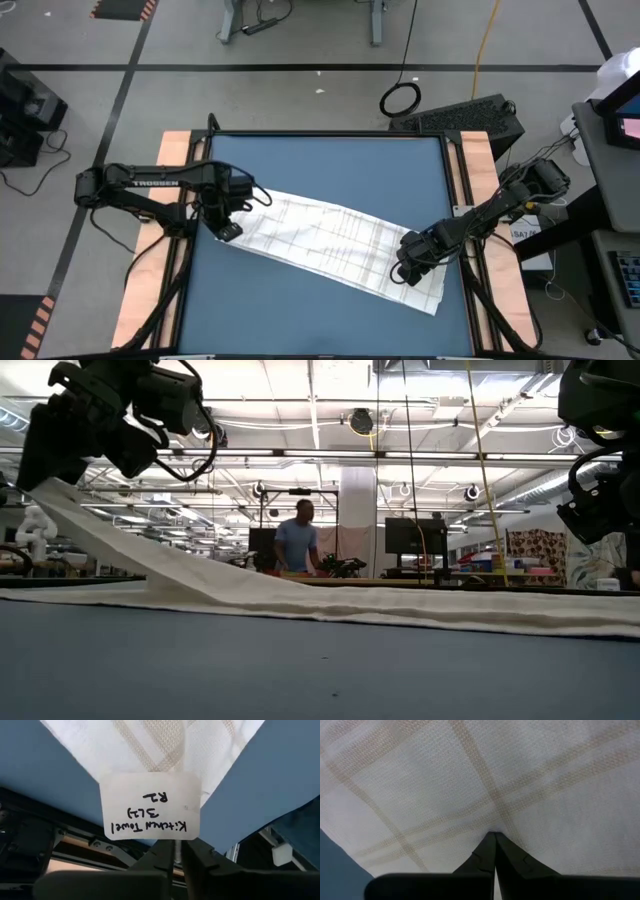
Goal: Roll towel into tight, uniform cylinder
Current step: Roll the white towel
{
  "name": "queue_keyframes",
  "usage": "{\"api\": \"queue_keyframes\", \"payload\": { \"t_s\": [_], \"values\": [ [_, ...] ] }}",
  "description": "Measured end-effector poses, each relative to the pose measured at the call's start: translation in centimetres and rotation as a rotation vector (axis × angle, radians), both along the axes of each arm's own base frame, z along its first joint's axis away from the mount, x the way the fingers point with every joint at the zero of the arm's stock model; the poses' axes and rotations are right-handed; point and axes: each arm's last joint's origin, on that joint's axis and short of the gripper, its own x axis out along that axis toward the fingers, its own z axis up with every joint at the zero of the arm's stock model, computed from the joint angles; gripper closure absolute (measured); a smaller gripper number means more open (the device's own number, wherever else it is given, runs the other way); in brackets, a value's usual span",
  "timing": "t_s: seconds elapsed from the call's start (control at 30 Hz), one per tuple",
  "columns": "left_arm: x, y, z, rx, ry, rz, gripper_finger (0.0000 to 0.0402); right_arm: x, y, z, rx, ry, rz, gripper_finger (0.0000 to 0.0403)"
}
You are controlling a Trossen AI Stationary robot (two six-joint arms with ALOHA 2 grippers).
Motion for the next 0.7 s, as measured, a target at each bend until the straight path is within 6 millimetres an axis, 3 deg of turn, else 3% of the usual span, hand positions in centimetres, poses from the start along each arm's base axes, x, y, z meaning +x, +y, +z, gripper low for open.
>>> {"api": "queue_keyframes", "payload": {
  "t_s": [0.37,0.6,0.7],
  "values": [
    [-0.14,-0.15,0.01,0.013,0.046,0.037,0.0264,0.04,0.02,0.01,0.002,-0.004,0.000,0.0403],
    [-0.07,-0.11,-0.02,0.022,0.041,0.040,0.0256,0.14,0.08,0.02,0.011,-0.015,0.004,0.0403],
    [0.62,0.21,-0.21,0.106,-0.032,0.021,0.0256,0.15,0.08,0.02,0.011,-0.016,0.006,0.0403]
  ]
}}
